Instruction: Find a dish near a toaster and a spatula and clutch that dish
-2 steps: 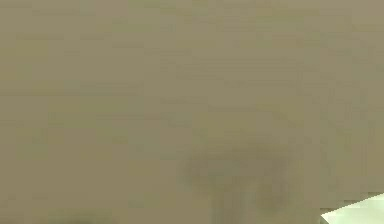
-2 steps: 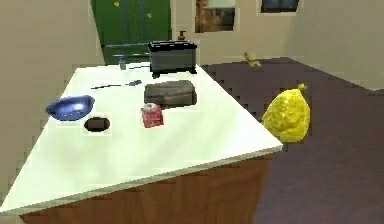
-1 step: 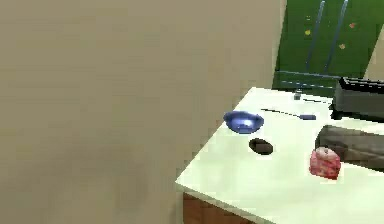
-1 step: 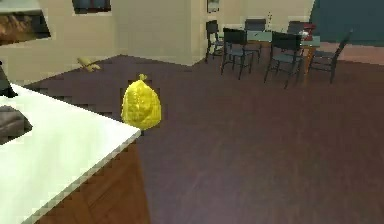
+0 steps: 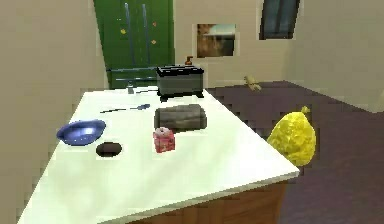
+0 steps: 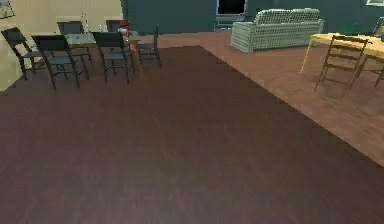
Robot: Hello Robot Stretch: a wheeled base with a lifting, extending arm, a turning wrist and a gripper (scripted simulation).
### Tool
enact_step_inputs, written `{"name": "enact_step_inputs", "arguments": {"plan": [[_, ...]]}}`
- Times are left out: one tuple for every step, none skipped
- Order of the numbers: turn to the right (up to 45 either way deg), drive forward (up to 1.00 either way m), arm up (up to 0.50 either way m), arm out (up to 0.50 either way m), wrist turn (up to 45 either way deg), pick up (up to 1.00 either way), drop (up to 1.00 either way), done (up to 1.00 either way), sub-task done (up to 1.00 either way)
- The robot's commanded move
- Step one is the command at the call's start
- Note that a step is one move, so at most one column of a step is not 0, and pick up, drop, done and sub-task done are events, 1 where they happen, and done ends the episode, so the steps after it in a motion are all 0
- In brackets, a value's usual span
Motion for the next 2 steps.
{"name": "enact_step_inputs", "arguments": {"plan": [[45.0, 0.00, 0.00, 0.00, 0.0, 0.00, 0.00, 0.00, 0.00], [30.0, 0.00, 0.00, 0.00, 0.0, 0.00, 0.00, 0.00, 0.00]]}}
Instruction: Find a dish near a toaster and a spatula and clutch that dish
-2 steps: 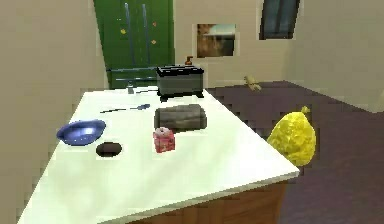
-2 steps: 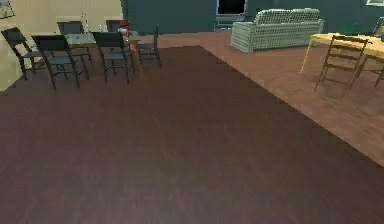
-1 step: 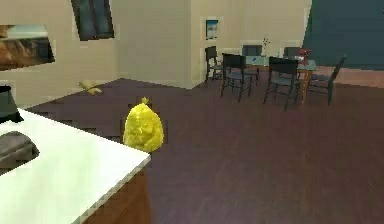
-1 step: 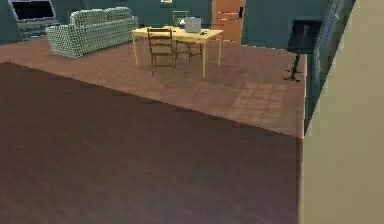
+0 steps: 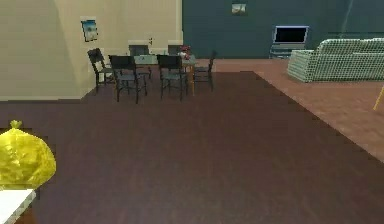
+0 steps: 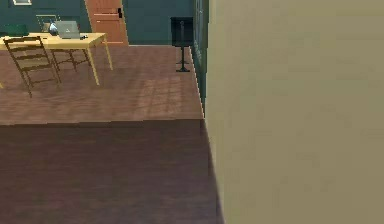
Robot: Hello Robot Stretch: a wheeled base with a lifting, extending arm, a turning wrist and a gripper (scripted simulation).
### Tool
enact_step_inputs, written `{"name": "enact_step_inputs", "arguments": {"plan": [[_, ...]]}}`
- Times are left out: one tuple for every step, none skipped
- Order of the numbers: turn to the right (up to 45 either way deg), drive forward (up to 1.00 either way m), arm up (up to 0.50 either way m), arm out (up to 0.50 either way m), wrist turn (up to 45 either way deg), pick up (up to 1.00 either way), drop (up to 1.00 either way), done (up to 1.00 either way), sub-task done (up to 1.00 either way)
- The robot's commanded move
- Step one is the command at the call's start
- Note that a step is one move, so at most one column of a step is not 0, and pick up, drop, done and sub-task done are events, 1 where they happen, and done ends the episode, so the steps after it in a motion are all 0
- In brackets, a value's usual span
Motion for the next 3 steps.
{"name": "enact_step_inputs", "arguments": {"plan": [[0.0, 0.30, 0.00, 0.00, 0.0, 0.00, 0.00, 0.00, 0.00], [45.0, 0.00, 0.00, 0.00, 0.0, 0.00, 0.00, 0.00, 0.00], [45.0, 0.00, 0.00, 0.00, 0.0, 0.00, 0.00, 0.00, 0.00]]}}
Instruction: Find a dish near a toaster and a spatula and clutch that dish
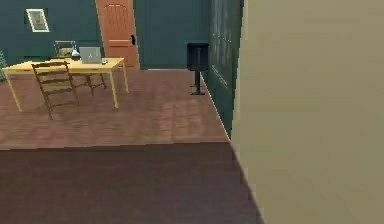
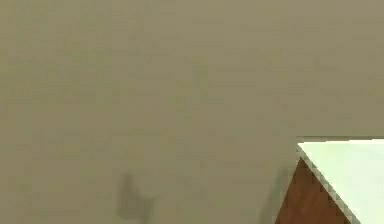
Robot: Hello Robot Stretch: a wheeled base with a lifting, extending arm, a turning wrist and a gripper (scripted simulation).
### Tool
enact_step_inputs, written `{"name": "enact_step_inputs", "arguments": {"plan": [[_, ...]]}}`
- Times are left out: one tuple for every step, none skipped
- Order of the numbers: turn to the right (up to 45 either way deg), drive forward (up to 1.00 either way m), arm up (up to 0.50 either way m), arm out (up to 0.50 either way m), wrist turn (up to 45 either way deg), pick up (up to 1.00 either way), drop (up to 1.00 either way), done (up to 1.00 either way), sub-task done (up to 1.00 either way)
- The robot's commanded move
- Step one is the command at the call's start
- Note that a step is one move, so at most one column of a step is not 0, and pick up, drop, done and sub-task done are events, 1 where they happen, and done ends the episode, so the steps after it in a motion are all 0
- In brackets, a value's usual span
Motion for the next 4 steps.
{"name": "enact_step_inputs", "arguments": {"plan": [[45.0, 0.00, 0.00, 0.00, 0.0, 0.00, 0.00, 0.00, 0.00], [9.0, 0.00, 0.00, 0.00, 0.0, 0.00, 0.00, 0.00, 0.00], [45.0, 0.00, 0.00, 0.00, 0.0, 0.00, 0.00, 0.00, 0.00], [36.0, 0.00, 0.00, 0.00, 0.0, 0.00, 0.00, 0.00, 0.00]]}}
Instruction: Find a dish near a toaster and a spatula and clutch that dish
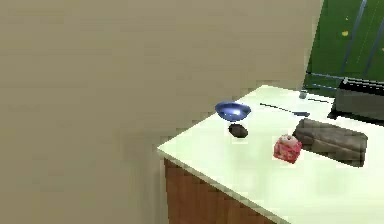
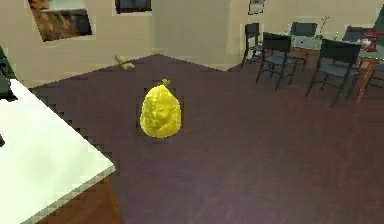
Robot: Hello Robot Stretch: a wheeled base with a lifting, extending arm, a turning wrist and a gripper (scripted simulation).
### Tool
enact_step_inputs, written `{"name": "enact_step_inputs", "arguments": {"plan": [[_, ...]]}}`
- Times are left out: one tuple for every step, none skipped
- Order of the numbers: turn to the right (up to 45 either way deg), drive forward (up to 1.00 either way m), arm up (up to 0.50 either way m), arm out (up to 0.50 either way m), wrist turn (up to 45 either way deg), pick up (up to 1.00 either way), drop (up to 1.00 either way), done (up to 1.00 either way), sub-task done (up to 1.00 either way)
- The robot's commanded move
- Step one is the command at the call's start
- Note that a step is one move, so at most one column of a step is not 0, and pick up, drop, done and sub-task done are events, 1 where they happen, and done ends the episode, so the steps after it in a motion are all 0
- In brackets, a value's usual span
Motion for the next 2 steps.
{"name": "enact_step_inputs", "arguments": {"plan": [[0.0, 0.30, 0.00, 0.00, 0.0, 0.00, 0.00, 0.00, 0.00], [-45.0, 0.00, 0.00, 0.00, 0.0, 0.00, 0.00, 0.00, 0.00]]}}
